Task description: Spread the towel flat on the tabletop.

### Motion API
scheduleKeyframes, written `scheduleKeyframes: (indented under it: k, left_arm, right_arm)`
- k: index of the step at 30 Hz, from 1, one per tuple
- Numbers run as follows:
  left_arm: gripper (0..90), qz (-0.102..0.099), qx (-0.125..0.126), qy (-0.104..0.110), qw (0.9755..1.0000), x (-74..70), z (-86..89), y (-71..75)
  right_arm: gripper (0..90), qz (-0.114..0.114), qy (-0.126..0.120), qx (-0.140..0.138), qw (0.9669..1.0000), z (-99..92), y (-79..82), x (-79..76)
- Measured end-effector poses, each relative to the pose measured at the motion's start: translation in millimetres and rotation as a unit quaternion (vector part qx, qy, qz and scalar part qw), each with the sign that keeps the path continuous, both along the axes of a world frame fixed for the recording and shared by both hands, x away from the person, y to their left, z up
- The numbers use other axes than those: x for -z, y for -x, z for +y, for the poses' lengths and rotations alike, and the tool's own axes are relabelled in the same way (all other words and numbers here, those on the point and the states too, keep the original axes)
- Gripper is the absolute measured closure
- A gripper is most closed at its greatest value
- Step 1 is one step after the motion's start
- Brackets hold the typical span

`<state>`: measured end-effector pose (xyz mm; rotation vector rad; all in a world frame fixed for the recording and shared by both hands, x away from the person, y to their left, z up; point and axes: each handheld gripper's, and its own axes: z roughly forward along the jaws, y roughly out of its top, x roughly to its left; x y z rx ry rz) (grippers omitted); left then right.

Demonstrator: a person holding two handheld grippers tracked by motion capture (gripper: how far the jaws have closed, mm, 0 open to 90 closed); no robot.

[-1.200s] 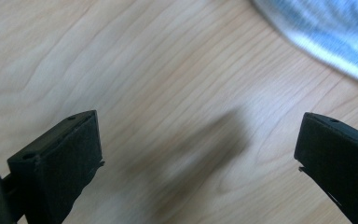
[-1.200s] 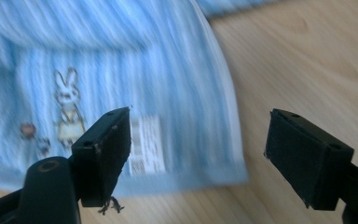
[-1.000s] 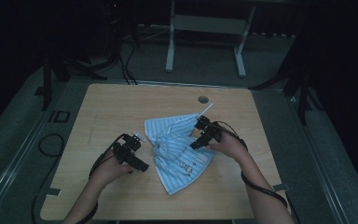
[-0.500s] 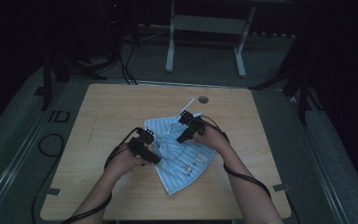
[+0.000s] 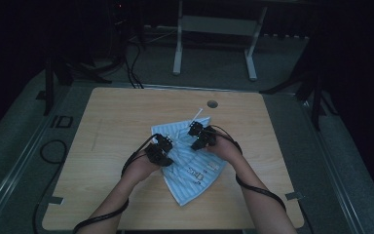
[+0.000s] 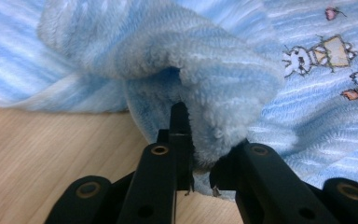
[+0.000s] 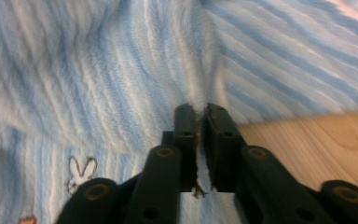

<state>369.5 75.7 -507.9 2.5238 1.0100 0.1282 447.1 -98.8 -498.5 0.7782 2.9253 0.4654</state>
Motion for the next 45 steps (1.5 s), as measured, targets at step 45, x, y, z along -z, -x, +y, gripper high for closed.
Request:
scheduleKeyframes:
  k: [45]
  left_arm:
    - [48.7,0.013,0.047,0.041,0.9980,-12.5,8.3,69.5]
  right_arm:
    - [58.0,-0.031,-0.102,0.065,0.9922,-130.8,152.5,-6.0]
